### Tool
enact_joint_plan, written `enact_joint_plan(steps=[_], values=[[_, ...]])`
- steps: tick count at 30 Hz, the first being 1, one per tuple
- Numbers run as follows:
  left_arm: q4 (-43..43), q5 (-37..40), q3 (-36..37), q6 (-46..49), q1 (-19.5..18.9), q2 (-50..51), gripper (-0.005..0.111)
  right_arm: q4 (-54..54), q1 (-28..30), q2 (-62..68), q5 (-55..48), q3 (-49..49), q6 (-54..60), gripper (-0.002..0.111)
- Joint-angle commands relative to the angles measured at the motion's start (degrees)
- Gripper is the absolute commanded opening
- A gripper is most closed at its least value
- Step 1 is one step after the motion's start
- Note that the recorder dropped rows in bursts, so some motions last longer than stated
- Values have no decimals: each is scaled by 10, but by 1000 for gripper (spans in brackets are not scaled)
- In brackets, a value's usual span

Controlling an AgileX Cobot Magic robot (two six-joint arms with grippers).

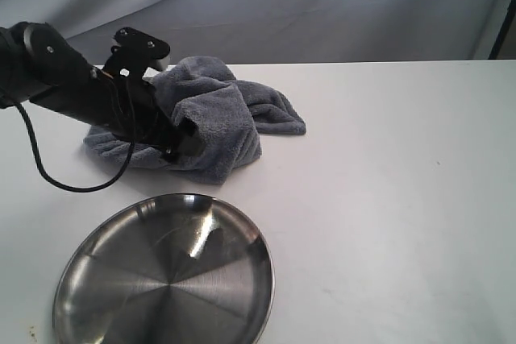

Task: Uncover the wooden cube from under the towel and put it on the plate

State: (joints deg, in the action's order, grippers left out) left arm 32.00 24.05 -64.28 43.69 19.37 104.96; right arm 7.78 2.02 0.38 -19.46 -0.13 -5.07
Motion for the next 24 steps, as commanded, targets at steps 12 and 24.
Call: enact_joint_plan(steps=[12,24], values=[[8,-33,-14,91,8,64,105,-2,-2,-4,7,1,3,0],[-1,-88,-14,93,46,96,71,-2,-2,-4,7,1,3,0]])
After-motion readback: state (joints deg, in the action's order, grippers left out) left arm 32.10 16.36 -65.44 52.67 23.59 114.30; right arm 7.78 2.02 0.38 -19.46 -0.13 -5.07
